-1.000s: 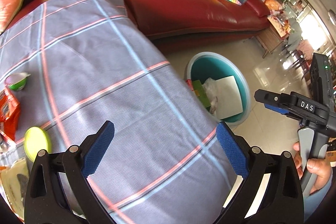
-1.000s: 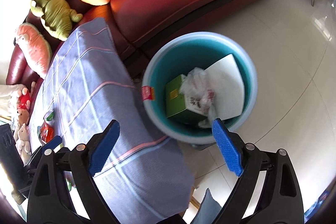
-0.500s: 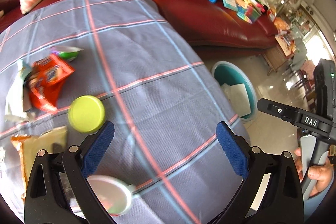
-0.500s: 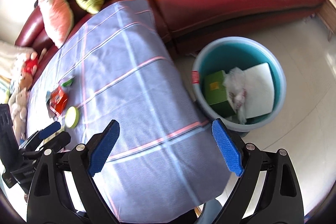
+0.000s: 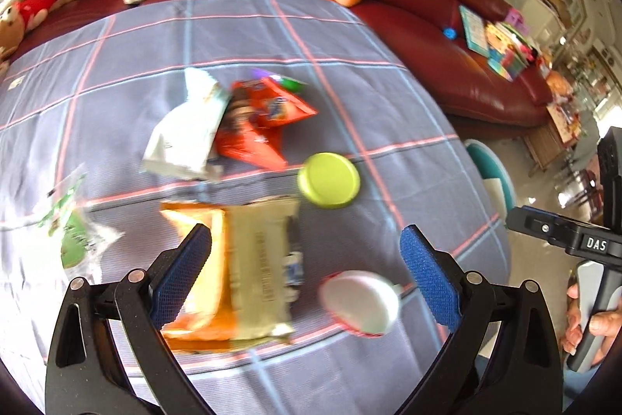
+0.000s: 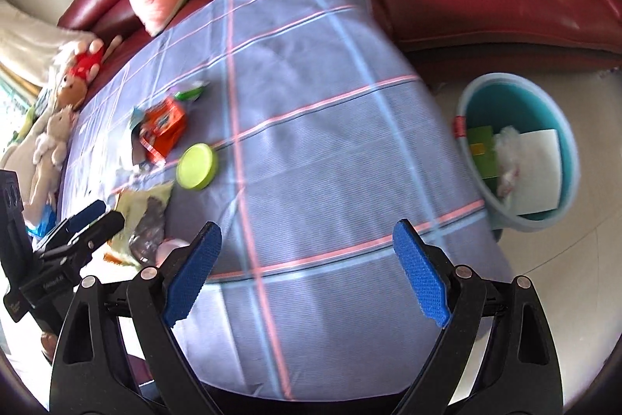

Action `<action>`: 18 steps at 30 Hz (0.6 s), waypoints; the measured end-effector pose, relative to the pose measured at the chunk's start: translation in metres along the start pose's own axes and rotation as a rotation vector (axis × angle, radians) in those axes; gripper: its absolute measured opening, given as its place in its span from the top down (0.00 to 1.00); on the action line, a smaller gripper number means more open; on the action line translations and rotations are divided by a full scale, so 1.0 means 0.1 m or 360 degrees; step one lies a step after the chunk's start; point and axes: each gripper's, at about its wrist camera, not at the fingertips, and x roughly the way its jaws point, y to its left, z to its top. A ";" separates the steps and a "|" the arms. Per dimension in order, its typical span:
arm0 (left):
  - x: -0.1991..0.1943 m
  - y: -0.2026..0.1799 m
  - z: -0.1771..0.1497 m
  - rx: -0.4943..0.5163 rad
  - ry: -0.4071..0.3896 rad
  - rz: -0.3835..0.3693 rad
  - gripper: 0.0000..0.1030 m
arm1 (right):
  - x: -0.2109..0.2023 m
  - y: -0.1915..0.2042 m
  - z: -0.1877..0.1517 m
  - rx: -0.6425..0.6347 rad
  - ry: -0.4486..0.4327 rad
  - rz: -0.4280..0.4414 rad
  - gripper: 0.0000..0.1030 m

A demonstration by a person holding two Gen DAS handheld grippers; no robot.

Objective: Collect trash
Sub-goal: 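Move both tools back over the table toward the snack wrappers, then grasp the orange snack bag with left tool while right tool grasps the Ovaltine wrapper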

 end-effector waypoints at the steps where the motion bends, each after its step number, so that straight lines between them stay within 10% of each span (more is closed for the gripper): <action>1: -0.01 0.08 -0.02 -0.0021 -0.0001 0.0012 0.05 | 0.03 0.07 0.00 -0.0016 0.0014 0.0008 0.17; 18: 0.36 0.59 -0.33 -0.0118 0.0164 0.0067 0.05 | 0.40 0.61 0.01 -0.0148 0.0144 0.0035 0.17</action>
